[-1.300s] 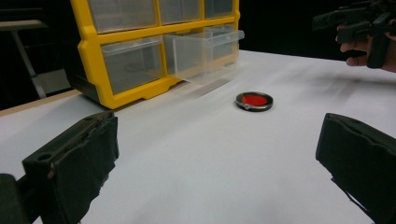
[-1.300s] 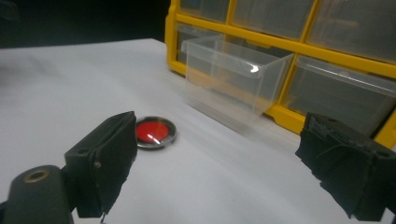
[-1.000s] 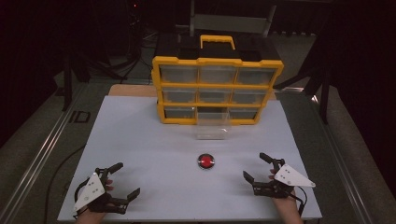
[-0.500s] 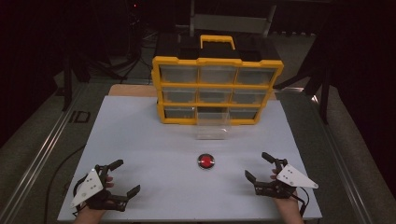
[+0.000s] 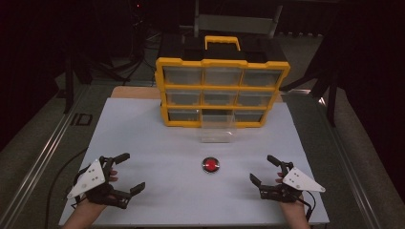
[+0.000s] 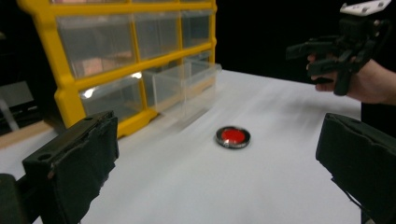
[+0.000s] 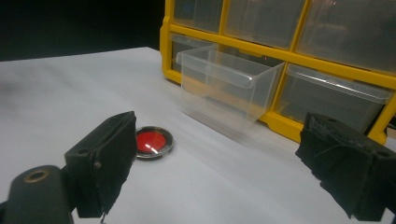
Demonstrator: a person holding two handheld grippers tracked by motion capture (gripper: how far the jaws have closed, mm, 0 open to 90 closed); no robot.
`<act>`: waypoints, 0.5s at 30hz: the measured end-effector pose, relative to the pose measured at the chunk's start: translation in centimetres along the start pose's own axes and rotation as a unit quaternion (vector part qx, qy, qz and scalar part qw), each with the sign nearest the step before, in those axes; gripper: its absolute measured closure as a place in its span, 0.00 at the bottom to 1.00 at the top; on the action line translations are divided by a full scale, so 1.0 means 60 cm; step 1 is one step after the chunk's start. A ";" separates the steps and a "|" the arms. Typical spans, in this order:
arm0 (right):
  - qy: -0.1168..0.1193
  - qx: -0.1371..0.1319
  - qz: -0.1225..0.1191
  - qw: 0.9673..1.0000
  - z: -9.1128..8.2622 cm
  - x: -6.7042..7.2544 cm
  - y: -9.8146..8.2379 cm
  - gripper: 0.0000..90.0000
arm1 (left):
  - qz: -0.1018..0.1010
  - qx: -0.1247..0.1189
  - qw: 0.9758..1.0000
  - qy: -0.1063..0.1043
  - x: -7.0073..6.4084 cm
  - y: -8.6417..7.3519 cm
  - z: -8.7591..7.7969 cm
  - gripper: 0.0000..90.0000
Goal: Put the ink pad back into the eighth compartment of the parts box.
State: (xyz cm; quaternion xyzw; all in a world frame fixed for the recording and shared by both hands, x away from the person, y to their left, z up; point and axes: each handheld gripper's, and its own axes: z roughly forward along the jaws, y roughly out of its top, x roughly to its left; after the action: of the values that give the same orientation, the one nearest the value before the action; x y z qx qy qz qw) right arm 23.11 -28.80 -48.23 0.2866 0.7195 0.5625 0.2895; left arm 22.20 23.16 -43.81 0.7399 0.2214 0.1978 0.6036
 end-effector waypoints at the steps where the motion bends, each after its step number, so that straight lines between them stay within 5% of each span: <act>1: 0.001 -0.002 0.001 1.000 0.000 0.000 0.001 0.13 | 0.001 0.001 1.000 -0.003 0.001 0.006 0.001 0.00; 15: 0.007 -0.006 -0.002 1.000 0.004 0.006 0.006 0.13 | 0.013 0.015 0.998 -0.066 0.018 0.096 0.060 0.00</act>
State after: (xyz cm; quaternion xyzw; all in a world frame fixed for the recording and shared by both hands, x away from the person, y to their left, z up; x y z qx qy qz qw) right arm 23.07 -28.34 -47.97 0.2796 0.7188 0.5683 0.2867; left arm 25.59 19.87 -38.82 0.7631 0.1743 0.1527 0.6033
